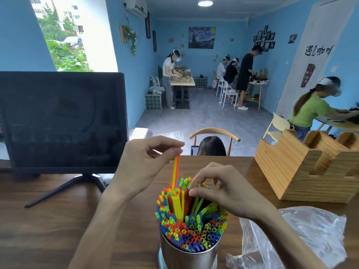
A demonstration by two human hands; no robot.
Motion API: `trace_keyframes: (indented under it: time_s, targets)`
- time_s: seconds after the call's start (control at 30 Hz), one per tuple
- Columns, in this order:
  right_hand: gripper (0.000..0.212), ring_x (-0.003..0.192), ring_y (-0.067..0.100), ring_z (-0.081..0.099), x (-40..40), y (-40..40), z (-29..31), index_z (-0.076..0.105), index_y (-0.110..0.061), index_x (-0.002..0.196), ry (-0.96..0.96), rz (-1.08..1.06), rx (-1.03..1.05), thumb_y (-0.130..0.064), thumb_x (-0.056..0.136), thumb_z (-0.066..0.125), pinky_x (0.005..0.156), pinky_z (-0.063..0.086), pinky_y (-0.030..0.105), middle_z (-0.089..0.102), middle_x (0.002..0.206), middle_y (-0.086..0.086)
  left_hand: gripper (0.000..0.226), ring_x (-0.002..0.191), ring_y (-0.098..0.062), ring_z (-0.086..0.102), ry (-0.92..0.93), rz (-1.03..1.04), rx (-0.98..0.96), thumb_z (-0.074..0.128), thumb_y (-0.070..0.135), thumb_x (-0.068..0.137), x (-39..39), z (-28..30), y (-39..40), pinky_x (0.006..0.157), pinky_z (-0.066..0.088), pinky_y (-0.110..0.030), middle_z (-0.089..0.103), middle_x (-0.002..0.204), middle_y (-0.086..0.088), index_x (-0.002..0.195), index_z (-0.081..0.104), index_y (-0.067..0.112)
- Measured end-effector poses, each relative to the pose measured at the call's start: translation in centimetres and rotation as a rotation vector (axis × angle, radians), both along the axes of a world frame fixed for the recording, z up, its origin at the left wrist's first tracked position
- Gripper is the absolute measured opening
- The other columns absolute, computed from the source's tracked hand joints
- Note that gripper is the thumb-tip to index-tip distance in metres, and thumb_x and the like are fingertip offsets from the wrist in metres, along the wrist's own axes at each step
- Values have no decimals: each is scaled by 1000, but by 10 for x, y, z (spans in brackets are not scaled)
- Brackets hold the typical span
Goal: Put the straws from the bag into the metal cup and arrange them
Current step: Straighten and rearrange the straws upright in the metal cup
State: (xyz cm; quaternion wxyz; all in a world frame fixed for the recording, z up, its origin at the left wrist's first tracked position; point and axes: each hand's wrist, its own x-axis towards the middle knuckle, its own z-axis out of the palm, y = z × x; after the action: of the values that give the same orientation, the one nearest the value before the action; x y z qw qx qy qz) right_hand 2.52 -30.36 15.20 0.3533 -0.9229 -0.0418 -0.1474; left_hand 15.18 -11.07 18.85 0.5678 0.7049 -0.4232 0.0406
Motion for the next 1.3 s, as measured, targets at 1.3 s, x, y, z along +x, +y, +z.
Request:
trace_keyframes:
  time_s: [1.3]
  targets:
    - [18, 74, 24, 77, -8, 41, 36, 67, -26, 99, -100, 48, 423, -19, 87, 80, 76, 63, 40, 73, 101, -3, 18, 69, -20, 72, 176, 97, -532, 84, 27, 70, -17, 36, -15, 49, 52, -23, 76, 78, 4, 85, 76, 20]
